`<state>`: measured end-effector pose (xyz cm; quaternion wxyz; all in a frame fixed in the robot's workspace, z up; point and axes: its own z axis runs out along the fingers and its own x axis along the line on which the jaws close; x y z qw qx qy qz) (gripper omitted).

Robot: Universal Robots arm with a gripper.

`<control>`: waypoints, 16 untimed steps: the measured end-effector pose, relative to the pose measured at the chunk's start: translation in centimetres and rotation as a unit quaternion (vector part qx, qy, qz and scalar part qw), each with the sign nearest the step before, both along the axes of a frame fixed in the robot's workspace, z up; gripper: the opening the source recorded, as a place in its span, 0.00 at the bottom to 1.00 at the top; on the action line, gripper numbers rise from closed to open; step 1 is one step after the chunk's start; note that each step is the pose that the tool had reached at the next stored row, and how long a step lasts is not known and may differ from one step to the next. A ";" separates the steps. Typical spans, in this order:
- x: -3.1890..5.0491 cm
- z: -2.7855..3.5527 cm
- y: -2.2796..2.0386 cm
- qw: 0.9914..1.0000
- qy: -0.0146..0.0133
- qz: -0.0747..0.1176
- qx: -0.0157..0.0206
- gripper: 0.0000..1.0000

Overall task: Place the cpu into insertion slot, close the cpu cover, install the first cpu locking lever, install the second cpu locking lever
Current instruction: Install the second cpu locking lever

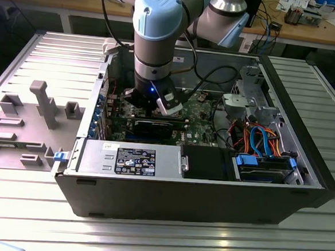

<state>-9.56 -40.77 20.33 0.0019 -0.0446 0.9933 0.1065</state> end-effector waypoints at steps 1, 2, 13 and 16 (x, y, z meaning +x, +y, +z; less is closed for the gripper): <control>0.00 -0.04 0.00 1.000 0.000 0.000 0.001 0.11; 0.00 -0.08 0.01 1.000 0.000 0.000 0.003 0.11; -0.12 -0.33 0.00 1.000 0.000 0.000 0.008 0.11; -0.12 -0.42 0.01 1.000 0.000 0.000 0.009 0.11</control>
